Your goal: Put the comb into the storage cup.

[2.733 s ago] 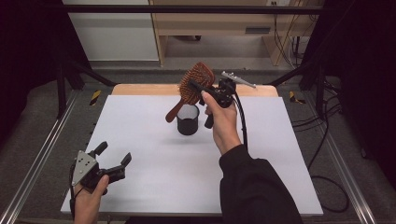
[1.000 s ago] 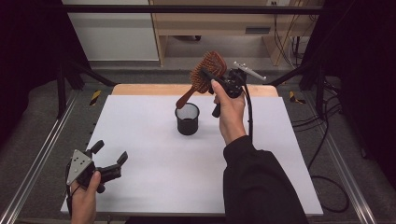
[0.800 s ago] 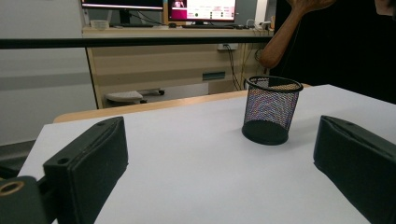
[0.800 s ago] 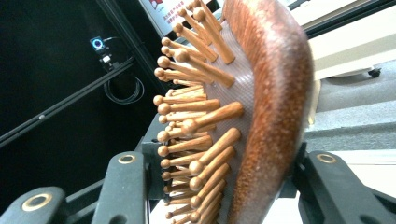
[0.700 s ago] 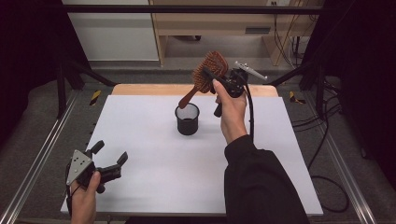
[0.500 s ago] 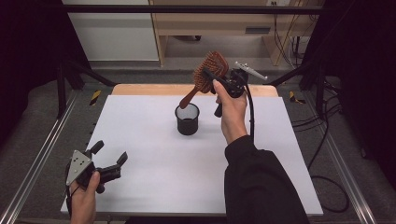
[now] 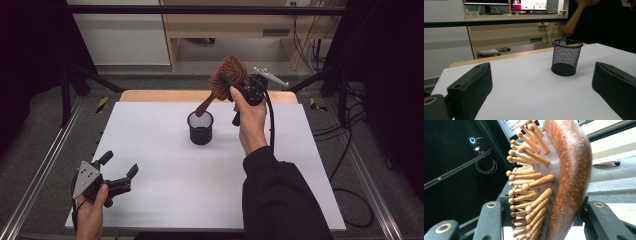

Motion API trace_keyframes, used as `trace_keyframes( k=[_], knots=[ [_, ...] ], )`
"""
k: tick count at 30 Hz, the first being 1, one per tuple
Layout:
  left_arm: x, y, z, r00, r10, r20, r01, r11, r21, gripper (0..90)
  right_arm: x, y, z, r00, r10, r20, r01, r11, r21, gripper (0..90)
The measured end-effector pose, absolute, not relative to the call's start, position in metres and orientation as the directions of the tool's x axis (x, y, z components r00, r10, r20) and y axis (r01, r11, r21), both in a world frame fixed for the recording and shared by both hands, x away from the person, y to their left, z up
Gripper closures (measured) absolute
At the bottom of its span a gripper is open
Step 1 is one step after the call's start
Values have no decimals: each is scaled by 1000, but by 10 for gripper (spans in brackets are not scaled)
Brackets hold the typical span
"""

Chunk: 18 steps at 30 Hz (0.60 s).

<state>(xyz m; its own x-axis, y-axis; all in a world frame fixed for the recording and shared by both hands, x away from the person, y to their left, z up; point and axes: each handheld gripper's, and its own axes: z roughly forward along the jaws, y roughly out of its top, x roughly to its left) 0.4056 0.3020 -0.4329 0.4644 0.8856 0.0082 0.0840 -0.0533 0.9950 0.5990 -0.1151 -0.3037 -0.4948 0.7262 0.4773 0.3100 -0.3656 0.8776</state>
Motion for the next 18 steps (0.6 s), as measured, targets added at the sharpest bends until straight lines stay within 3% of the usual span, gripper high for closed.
trace_keyframes(
  k=[12, 18],
  knots=[
    [410, 310, -436, 443, 896, -42, 107, -7, 994, 32, 602, -115, -311, -480, 729, 489, 328, -368, 870, 512],
    [407, 307, -433, 456, 890, -15, 88, -28, 996, 31, 604, -113, -317, -466, 746, 476, 337, -349, 875, 512]
  ],
)
